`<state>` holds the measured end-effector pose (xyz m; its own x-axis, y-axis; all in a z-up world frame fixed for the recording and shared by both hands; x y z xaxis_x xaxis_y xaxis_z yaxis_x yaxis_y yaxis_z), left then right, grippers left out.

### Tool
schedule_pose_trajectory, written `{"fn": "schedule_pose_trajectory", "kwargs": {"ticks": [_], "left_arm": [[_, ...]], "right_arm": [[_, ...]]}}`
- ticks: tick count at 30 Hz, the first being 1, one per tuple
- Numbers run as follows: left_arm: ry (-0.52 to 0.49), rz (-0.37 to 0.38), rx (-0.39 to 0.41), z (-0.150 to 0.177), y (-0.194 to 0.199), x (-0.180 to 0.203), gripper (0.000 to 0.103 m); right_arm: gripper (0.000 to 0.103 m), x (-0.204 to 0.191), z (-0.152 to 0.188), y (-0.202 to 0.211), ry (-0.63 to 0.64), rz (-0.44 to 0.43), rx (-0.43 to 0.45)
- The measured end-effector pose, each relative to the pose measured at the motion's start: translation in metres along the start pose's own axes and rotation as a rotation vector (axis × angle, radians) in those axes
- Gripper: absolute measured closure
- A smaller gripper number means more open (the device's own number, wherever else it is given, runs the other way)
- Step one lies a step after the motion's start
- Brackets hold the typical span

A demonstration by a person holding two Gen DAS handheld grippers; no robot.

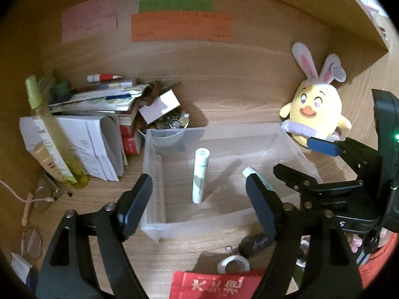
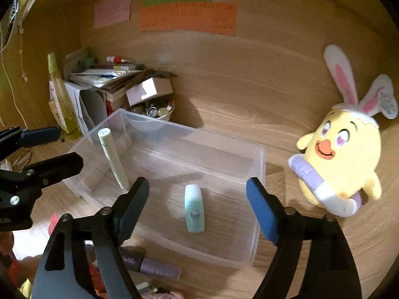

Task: Organize objects
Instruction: 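Open both tools to drop the tube and bottle into the box, then move both tools back toward the remaining items on the desk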

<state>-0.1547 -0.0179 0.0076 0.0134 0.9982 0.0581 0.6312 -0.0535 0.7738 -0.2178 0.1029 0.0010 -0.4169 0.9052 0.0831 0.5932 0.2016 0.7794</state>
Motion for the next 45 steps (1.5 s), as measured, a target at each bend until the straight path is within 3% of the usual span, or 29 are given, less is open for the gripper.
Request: {"fn": "schedule_pose_trajectory", "kwargs": {"ticks": [5, 17, 28, 34, 45], "left_arm": [[-0.002, -0.017, 0.015, 0.010, 0.015, 0.000, 0.013], [0.002, -0.010, 0.001, 0.041, 0.032, -0.004, 0.010], [-0.011, -0.015, -0.052, 0.076, 0.027, 0.001, 0.008], [-0.005, 0.019, -0.098, 0.100, 0.021, 0.010, 0.008], [0.025, 0.023, -0.189, 0.144, -0.004, 0.028, 0.008]], "right_arm": [[0.021, 0.001, 0.011, 0.018, -0.003, -0.017, 0.017], [0.020, 0.007, 0.051, 0.052, -0.024, -0.007, 0.048], [0.020, 0.014, 0.091, 0.051, -0.061, -0.014, 0.002], [0.020, 0.016, 0.112, 0.049, -0.091, -0.039, -0.033], [0.020, -0.004, 0.135, 0.045, -0.077, -0.078, -0.074]]}}
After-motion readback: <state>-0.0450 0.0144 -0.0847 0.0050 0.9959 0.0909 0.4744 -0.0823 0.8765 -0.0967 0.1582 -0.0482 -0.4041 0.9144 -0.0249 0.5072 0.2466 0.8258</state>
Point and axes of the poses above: each gripper's, at about its wrist camera, not at the fingertips, and y roughly against the way its jaws point, x to its right, z to its underside, the point moved 4 cm from there along -y, roughly the way its jaws point, and after that the axes turned 12 degrees about -x, right-handed, at the moved point
